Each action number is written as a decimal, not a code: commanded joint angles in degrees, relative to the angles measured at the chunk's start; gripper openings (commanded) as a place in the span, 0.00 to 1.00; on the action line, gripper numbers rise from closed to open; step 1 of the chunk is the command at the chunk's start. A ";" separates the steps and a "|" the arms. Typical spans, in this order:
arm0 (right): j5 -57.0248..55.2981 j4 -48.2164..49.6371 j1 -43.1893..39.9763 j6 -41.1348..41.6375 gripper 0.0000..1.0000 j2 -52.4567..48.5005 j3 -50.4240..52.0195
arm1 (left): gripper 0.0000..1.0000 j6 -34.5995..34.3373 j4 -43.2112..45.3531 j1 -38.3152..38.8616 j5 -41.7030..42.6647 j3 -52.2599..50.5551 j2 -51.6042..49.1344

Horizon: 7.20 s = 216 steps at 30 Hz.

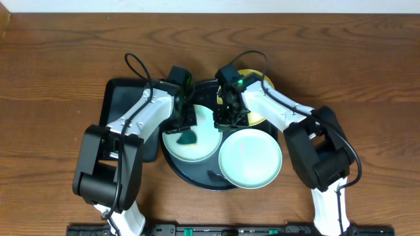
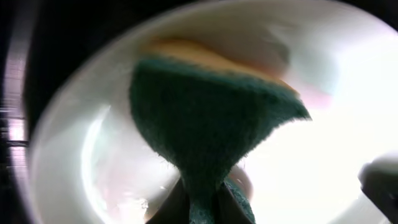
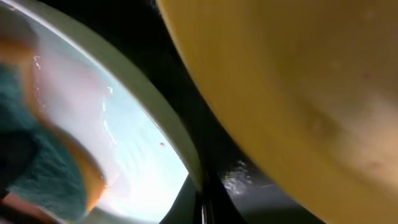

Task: Clean dirty plates on tray and stack at the side
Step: 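Scrub the plate surface with the sponge while right gripper holds rim, then lift the sponge away and move left gripper back over sponge tray, then lift the pale green plate with right gripper and carry it right, then lower the plate onto the table at right and release it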

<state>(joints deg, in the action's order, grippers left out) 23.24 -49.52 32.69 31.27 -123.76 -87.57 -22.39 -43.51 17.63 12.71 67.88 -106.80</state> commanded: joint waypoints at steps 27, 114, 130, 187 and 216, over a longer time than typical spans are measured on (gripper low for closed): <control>0.55 2.16 -0.02 -0.63 0.01 -1.18 1.62 | 0.08 2.75 -2.80 1.38 -2.38 -0.90 -0.55; -98.47 -0.37 29.64 -12.28 0.01 28.87 1.01 | 0.08 -0.59 -14.34 -17.57 -18.51 12.98 16.57; -99.30 2.14 30.18 -12.70 0.01 37.62 1.01 | 0.08 -0.59 -14.78 -17.57 -18.53 12.98 16.57; -19.34 5.60 -49.53 -16.09 0.01 34.38 27.06 | 0.08 -0.39 -14.91 -17.57 -18.53 12.98 16.57; -12.76 0.00 -47.76 -24.61 0.23 34.62 23.58 | 0.08 -0.39 -14.51 -17.57 -18.53 12.98 16.57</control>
<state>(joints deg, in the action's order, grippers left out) 4.99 -46.39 -16.25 11.00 -89.58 -57.78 -22.52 -58.11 0.27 -4.91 80.82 -90.24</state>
